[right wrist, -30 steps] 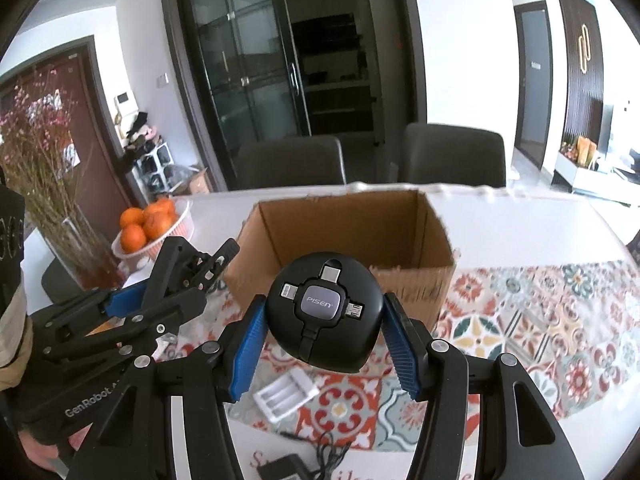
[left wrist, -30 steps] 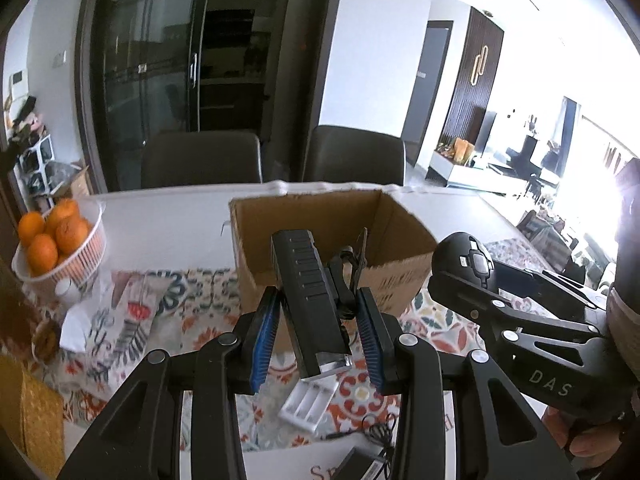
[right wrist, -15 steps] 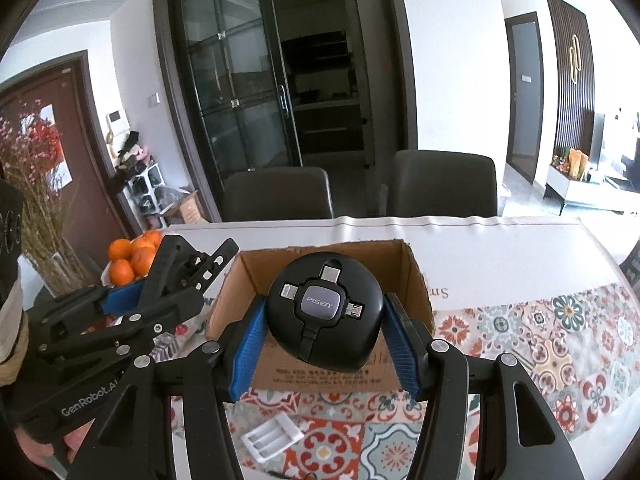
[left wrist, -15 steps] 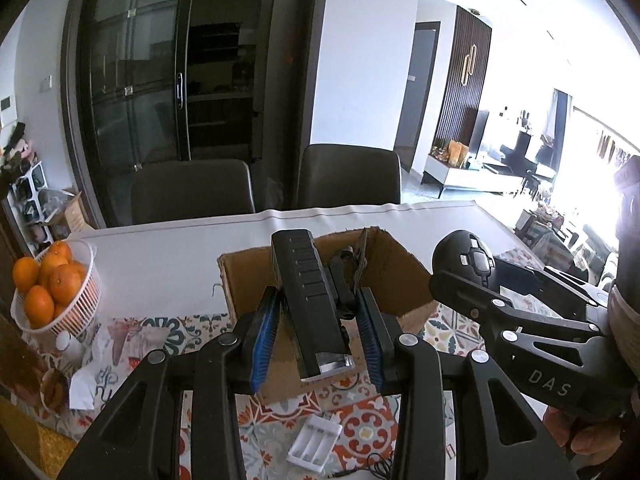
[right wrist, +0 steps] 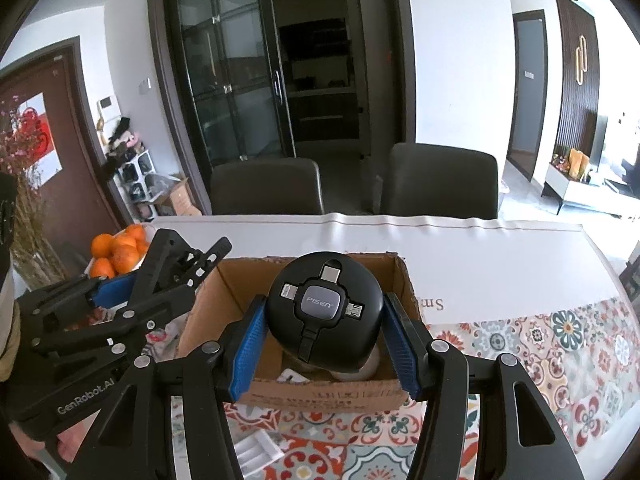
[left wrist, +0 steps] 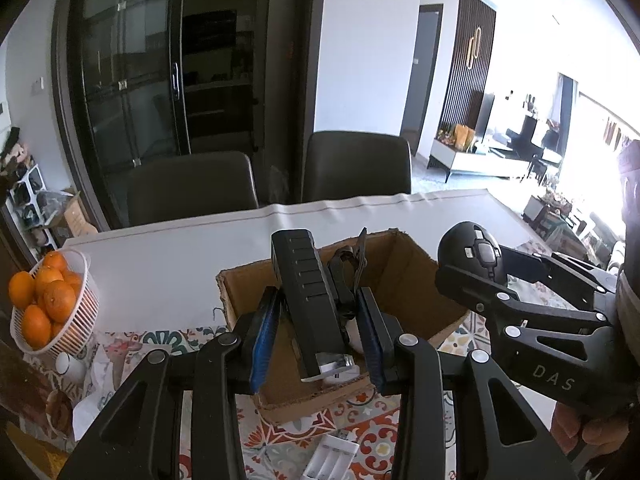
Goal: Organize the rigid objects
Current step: 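Lower and open left tool into the box while right tool releases the hub inside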
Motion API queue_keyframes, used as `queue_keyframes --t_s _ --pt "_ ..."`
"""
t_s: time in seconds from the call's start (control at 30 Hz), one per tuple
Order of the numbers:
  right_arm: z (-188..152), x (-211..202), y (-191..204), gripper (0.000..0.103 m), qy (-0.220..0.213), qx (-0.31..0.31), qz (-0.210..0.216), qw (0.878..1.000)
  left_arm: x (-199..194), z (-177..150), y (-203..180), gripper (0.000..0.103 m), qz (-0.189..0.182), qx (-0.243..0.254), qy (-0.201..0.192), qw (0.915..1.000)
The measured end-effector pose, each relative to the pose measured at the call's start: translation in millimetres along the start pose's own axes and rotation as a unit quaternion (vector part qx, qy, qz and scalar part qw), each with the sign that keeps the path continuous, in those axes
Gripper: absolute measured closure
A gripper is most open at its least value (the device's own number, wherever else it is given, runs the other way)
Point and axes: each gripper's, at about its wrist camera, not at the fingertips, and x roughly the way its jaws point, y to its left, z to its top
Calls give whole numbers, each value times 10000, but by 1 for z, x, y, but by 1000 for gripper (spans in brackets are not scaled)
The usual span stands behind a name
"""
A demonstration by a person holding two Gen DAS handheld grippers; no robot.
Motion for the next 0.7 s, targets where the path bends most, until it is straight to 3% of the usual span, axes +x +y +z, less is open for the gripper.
queue_keyframes --t_s 0.4,0.7 --pt "7 32 -10 46 447 -110 7 9989 45 5 4 65 -116 -166 681 9975" --pt "6 74 -20 46 1163 -148 121 9930 83 -3 13 64 -79 -451 1360 9897"
